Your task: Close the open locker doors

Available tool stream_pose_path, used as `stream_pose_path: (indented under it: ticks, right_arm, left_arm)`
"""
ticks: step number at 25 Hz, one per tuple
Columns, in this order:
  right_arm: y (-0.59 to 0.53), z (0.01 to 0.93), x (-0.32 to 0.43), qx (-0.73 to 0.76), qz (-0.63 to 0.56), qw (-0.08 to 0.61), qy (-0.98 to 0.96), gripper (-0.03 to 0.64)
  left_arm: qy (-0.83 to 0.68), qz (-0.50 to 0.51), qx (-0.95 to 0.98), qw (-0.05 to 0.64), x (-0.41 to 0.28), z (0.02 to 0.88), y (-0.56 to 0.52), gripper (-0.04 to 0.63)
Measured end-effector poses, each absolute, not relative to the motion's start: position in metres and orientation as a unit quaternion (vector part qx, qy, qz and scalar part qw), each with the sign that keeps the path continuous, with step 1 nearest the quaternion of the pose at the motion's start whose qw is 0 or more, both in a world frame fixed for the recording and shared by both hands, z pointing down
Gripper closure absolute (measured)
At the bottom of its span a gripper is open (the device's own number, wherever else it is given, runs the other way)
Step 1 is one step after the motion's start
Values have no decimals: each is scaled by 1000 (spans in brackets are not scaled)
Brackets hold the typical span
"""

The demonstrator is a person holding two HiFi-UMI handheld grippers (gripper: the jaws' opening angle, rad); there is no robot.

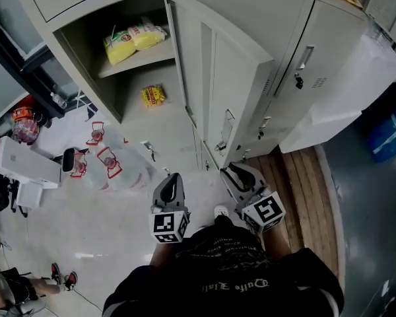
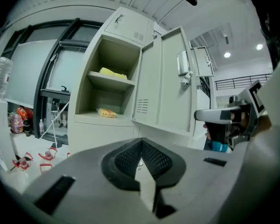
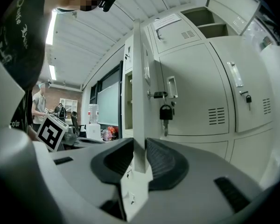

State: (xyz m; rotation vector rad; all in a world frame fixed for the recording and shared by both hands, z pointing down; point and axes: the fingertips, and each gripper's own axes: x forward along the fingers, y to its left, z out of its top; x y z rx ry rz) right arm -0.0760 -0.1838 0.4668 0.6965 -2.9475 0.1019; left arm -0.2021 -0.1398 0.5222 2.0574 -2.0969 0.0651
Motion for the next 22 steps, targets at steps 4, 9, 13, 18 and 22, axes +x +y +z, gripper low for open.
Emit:
stream_pose_path:
  ticks: [4, 9, 13, 18, 22]
  right_arm:
    - [-175, 469, -89, 205, 38, 49, -977, 524]
    - [-161, 467, -111, 176, 32, 31, -983, 517]
    - [-152, 469, -127, 159, 39, 23, -986, 518]
    - [-139, 463, -152, 127, 27, 14, -991, 538]
    - [-133, 469, -168, 110, 41, 20, -993, 549]
  left_arm:
    - [-720, 27, 686, 99, -213, 523, -133, 588]
    - [-736, 26, 669, 99, -228, 524, -121, 588]
    - [-751, 25, 653, 95, -244, 522, -111, 588]
    - [-766, 22, 636, 92, -256, 519, -96, 588]
    - [-781, 21, 618, 92, -268, 519, -82, 588]
